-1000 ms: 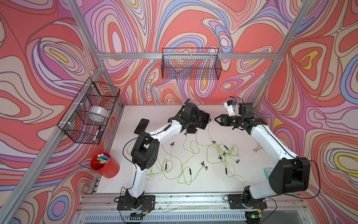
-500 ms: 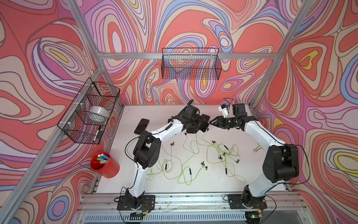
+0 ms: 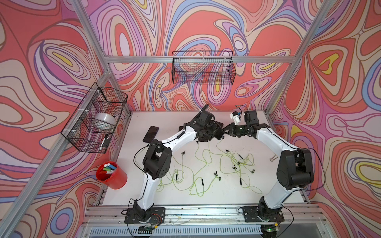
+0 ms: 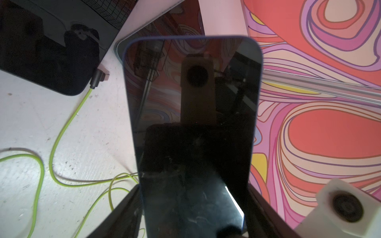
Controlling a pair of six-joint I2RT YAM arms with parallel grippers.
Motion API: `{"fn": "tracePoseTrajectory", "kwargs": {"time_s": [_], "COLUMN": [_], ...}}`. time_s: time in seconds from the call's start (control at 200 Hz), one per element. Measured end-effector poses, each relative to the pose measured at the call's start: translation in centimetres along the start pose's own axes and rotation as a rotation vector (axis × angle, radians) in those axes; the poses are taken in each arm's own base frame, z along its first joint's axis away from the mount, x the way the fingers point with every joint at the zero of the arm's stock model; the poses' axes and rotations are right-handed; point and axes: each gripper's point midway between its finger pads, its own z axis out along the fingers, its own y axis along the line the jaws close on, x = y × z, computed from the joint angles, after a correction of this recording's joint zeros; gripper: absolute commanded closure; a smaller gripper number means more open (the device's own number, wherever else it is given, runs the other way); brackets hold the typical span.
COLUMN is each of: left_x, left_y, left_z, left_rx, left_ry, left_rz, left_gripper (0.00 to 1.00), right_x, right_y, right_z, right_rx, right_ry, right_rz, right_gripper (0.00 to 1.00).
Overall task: Plug wired earphones into phones
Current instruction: Place the phone at the center of the board.
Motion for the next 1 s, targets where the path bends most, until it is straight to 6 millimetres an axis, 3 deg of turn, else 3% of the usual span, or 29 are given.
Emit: {"fn": "tracePoseTrajectory", "kwargs": {"time_s": [0.11, 0.16, 0.25, 0.285, 0.326, 0.456, 0.561, 0.666, 0.826, 1.002], "left_x": [0.0, 0.0, -0.1, -0.2, -0.2, -0.7, -1.1, -1.6, -3.7, -5.5], "left_y": [0.0, 0.0, -0.1, -0.2, -0.3, -0.8, -0.9, -1.1, -2.0, -2.3], "left_z": [0.0, 0.0, 0.0, 0.0, 0.0, 0.3, -0.3, -1.9, -5.4, -8.3], "left_rx": [-0.003, -0.002, -0.001, 0.002, 0.006, 0.045, 0.071, 0.099, 0.154, 0.188], "left_ry": [-0.008, -0.01, -0.018, -0.02, -0.025, -0.051, -0.079, -0.106, -0.176, -0.235], "left_rz": [0.014, 0.019, 0.031, 0.038, 0.046, 0.093, 0.127, 0.144, 0.153, 0.16], "left_gripper": [0.97, 0.9, 0.64, 0.46, 0.32, 0.01, 0.0, 0.0, 0.0, 0.01], "right_x": [-0.1, -0.1, -0.2, -0.2, -0.3, -0.8, -1.6, -3.6, -6.9, -9.7], "right_y": [0.2, 0.2, 0.2, 0.2, 0.1, -0.3, -2.0, -4.9, -9.3, -12.0], "right_z": [0.1, 0.1, 0.1, 0.1, 0.1, -0.1, -1.5, -4.7, -11.8, -20.6], "right_rx": [-0.006, -0.005, -0.004, -0.004, -0.002, 0.022, 0.062, 0.117, 0.206, 0.276], "right_ry": [-0.003, -0.004, -0.007, -0.007, -0.012, -0.037, -0.078, -0.16, -0.293, -0.424], "right_rz": [-0.012, -0.007, -0.006, -0.006, -0.009, -0.002, 0.046, 0.096, 0.152, 0.131], "right_gripper": [1.0, 1.0, 1.0, 1.0, 1.0, 1.0, 1.0, 1.0, 1.0, 1.0]}}
